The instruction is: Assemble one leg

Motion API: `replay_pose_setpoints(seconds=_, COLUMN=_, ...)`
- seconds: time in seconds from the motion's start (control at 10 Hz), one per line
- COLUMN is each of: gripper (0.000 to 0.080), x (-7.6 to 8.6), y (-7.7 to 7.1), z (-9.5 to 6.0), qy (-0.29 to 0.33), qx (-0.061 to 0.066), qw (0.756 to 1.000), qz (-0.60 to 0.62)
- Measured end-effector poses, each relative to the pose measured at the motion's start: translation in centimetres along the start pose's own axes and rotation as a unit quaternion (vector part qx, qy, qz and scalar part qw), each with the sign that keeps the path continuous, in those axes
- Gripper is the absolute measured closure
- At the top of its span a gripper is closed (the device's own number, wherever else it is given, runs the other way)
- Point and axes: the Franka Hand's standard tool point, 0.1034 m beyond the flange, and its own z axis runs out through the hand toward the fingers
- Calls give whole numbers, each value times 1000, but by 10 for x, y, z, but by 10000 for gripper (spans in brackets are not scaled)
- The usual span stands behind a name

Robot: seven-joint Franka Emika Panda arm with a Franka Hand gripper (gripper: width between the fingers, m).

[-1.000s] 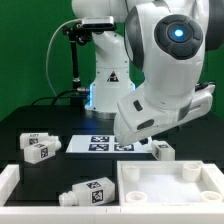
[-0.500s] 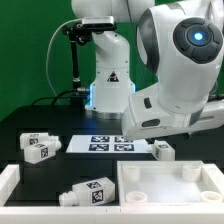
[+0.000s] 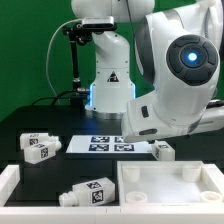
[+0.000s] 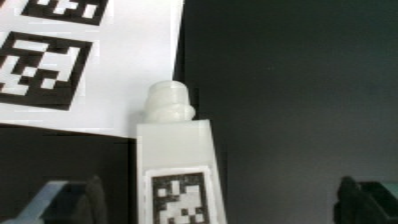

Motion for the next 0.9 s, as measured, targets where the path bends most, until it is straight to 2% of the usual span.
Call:
replay_pose_setpoints(seconds=0.3, gripper=151, x=14, y=-7, z=10, qy=-11, qx=-14, qw=1000, qz=7)
replay_pose_setpoints(seconds=0.9, gripper=151, x=25, y=2, z=14, qy=3, qx=-12, qw=999, qz=-41)
